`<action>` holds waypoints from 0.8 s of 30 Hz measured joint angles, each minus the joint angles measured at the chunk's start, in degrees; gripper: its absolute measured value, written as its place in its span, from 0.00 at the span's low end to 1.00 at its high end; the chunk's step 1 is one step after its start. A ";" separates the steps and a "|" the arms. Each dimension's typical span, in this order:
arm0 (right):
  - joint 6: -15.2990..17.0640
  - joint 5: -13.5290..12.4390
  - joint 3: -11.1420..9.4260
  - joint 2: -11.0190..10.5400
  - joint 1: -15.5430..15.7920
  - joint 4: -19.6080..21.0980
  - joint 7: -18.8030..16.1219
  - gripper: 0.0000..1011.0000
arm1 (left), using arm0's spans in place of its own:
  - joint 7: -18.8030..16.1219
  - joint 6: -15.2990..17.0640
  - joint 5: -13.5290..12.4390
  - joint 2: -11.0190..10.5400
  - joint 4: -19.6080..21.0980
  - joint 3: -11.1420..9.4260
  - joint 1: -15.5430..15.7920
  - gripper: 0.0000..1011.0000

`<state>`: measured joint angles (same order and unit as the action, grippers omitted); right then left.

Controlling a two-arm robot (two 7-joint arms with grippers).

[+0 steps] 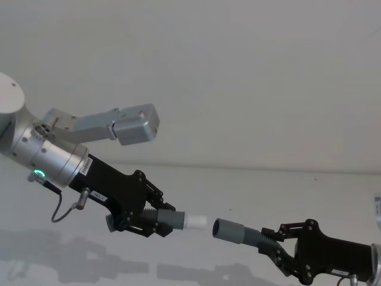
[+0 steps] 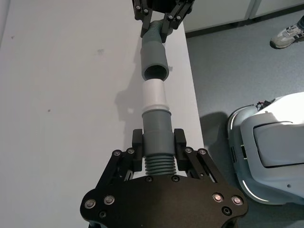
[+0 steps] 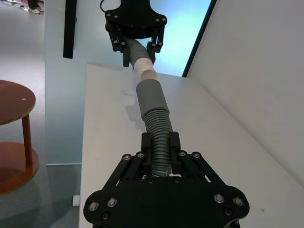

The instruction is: Use both hands to pick up one end of the pipe from the table, align the ends, and insert them.

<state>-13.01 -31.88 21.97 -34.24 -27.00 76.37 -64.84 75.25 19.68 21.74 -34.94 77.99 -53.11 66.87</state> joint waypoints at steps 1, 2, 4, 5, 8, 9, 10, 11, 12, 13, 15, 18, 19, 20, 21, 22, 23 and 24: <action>0.01 -0.04 0.04 0.00 -0.06 -0.04 -0.01 0.19 | 0.03 -0.05 0.01 0.03 -0.06 -0.03 0.03 0.35; 0.01 -0.06 0.08 0.00 -0.11 -0.07 -0.02 0.19 | 0.07 -0.10 0.02 0.09 -0.19 -0.12 0.10 0.35; 0.03 -0.16 0.23 0.01 -0.28 -0.16 -0.05 0.19 | 0.16 -0.21 0.06 0.27 -0.53 -0.33 0.28 0.35; 0.03 -0.21 0.27 0.02 -0.33 -0.18 -0.06 0.19 | 0.19 -0.24 0.07 0.32 -0.62 -0.38 0.33 0.35; 0.04 -0.38 0.43 0.05 -0.53 -0.33 -0.12 0.19 | 0.31 -0.38 0.10 0.45 -0.89 -0.57 0.48 0.35; 0.04 -0.42 0.48 0.06 -0.60 -0.36 -0.14 0.19 | 0.37 -0.46 0.12 0.55 -1.09 -0.71 0.60 0.35; 0.04 -0.49 0.57 0.08 -0.70 -0.42 -0.16 0.19 | 0.43 -0.54 0.14 0.64 -1.27 -0.84 0.69 0.35; 0.04 -0.49 0.57 0.08 -0.70 -0.42 -0.16 0.19 | 0.43 -0.54 0.14 0.64 -1.27 -0.84 0.69 0.35; 0.04 -0.55 0.65 0.09 -0.81 -0.51 -0.20 0.19 | 0.49 -0.60 0.16 0.73 -1.47 -0.97 0.78 0.35; 0.04 -0.57 0.70 0.10 -0.85 -0.54 -0.21 0.19 | 0.51 -0.62 0.17 0.75 -1.53 -1.01 0.82 0.35; 0.02 -0.70 0.82 0.11 -0.99 -0.61 -0.25 0.19 | 0.56 -0.74 0.21 0.89 -1.85 -1.21 0.97 0.35; 0.00 -0.83 1.02 0.12 -1.17 -0.72 -0.33 0.19 | 0.66 -0.86 0.25 1.03 -2.22 -1.45 1.15 0.35; -0.02 -0.89 1.09 0.12 -1.22 -0.74 -0.37 0.19 | 0.67 -0.88 0.26 1.07 -2.32 -1.53 1.21 0.35; -0.02 -0.89 1.09 0.12 -1.22 -0.74 -0.37 0.19 | 0.69 -0.91 0.27 1.09 -2.40 -1.57 1.26 0.35; -0.04 -0.91 1.15 0.12 -1.27 -0.75 -0.40 0.19 | 0.70 -0.94 0.27 1.11 -2.44 -1.62 1.29 0.35; -0.06 -0.96 1.25 0.12 -1.33 -0.76 -0.43 0.19 | 0.73 -0.99 0.29 1.16 -2.60 -1.72 1.38 0.35; -0.08 -0.98 1.29 0.11 -1.36 -0.76 -0.44 0.19 | 0.73 -1.00 0.29 1.18 -2.66 -1.77 1.42 0.35; -0.09 -1.01 1.32 0.10 -1.37 -0.76 -0.46 0.19 | 0.74 -1.02 0.30 1.20 -2.72 -1.82 1.47 0.35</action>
<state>-13.11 -32.89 23.29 -34.15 -28.37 75.60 -65.29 76.00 18.67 22.03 -33.74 75.27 -54.93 68.34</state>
